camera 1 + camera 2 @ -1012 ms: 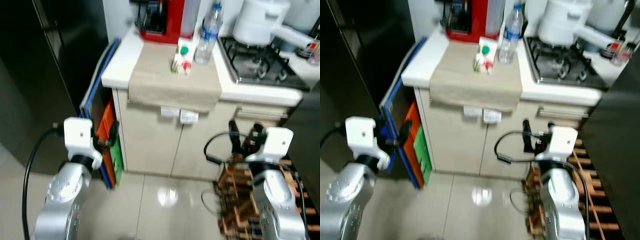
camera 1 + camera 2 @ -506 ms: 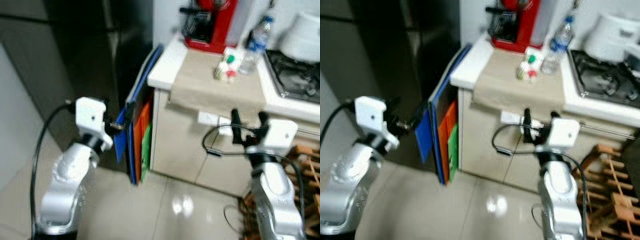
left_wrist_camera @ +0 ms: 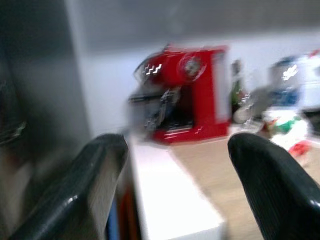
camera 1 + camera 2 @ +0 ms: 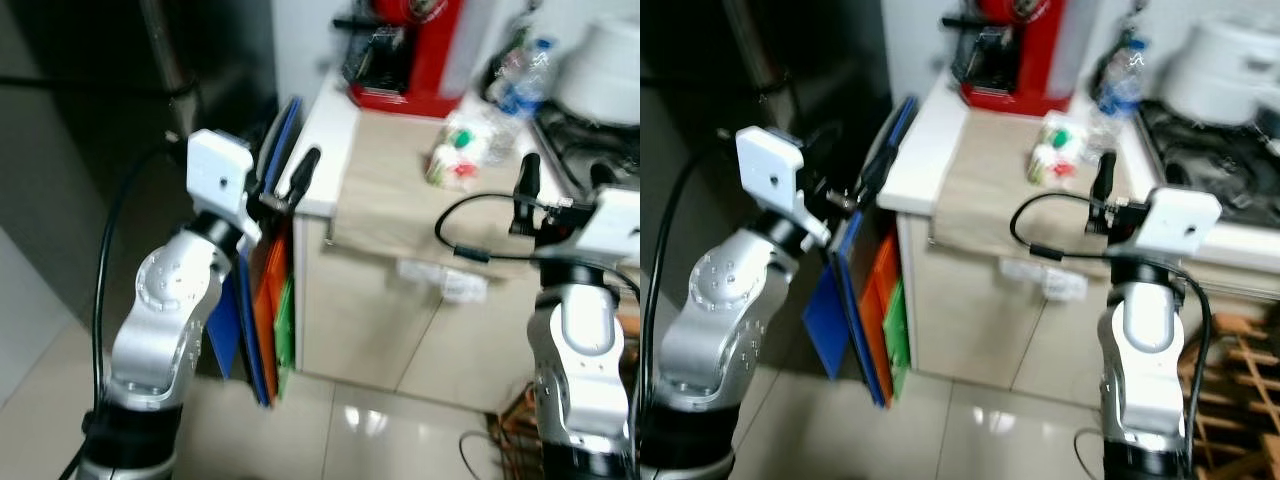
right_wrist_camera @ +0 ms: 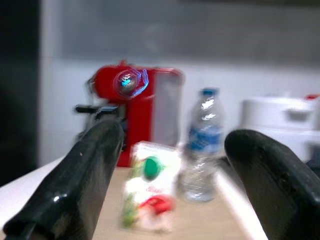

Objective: Restocking fridge

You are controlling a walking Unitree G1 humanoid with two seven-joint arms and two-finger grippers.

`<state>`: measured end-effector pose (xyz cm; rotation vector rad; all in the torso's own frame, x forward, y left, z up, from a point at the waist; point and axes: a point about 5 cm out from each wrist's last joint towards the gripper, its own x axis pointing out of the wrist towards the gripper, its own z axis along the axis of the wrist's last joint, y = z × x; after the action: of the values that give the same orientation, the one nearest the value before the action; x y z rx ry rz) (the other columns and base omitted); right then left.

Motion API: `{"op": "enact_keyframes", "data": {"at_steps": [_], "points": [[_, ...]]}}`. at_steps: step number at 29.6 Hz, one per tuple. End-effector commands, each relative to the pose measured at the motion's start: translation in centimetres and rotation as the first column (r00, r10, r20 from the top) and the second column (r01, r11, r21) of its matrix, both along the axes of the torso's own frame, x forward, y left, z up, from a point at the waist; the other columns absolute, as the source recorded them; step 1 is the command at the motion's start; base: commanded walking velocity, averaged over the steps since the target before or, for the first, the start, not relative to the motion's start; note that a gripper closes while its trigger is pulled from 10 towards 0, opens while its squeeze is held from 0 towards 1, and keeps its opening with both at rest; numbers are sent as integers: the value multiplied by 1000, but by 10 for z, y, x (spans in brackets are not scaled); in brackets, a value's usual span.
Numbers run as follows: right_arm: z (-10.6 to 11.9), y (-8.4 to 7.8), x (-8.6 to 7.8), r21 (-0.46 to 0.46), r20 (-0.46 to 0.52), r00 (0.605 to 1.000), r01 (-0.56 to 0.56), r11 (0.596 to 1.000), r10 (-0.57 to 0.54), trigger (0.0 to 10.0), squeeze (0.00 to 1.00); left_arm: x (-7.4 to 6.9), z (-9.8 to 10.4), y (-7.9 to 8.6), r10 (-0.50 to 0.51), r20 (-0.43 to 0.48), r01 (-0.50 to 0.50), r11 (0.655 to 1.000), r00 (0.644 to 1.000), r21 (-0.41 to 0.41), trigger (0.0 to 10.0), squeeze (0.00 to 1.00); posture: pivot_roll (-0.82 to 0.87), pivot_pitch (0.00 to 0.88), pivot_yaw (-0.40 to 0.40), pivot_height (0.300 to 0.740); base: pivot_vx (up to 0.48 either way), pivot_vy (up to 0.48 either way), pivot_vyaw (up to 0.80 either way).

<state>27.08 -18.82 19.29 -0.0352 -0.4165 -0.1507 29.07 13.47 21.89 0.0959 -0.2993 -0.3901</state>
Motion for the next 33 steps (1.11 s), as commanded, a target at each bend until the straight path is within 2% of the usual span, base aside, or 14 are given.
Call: {"op": "enact_keyframes", "data": {"at_steps": [1, 6, 9, 11, 18, 30, 33], "points": [[1, -11, -2, -13, -2, 999, 49, 999, -49, 10000, 0, -1, 5, -9, -29, 17, 29, 1000, 999, -9, 10000, 0, -64, 0, -1, 740, 0, 0, -763], [0, -12, -1, -24, -4, 999, 51, 998, -52, 10000, 0, 1, 6, -7, -5, 17, 6, 999, 1000, -39, 10000, 0, -64, 0, -5, 740, 0, 0, -758], [-1, -10, 0, -27, -5, 999, 46, 999, -46, 10000, 0, 2, 5, -7, -6, 13, 7, 999, 1000, -53, 10000, 0, -66, 0, -7, 740, 0, 0, 0], [-1, -6, 2, -35, -12, 1000, 20, 999, -21, 10000, 0, 2, 4, -7, 16, 8, -15, 995, 1000, -94, 10000, 0, -69, 0, -9, 740, 401, -257, 0], [-2, -2, 3, -47, -21, 1000, -10, 999, 9, 10000, 0, 2, -1, -6, 60, -14, -61, 988, 998, -139, 10000, 0, -72, 0, -14, 740, 415, -72, 0], [-2, -3, 5, -55, -19, 1000, -12, 998, 11, 10000, 0, -3, 7, -23, -30, 50, 36, 992, 998, -122, 10000, 0, -74, 0, -20, 740, 420, 0, 0], [-2, -2, 5, -55, -18, 1000, -14, 998, 13, 10000, 0, -5, 6, -27, -59, 41, 64, 989, 997, -132, 10000, 0, -75, 0, -18, 740, 425, 0, 0]]}}
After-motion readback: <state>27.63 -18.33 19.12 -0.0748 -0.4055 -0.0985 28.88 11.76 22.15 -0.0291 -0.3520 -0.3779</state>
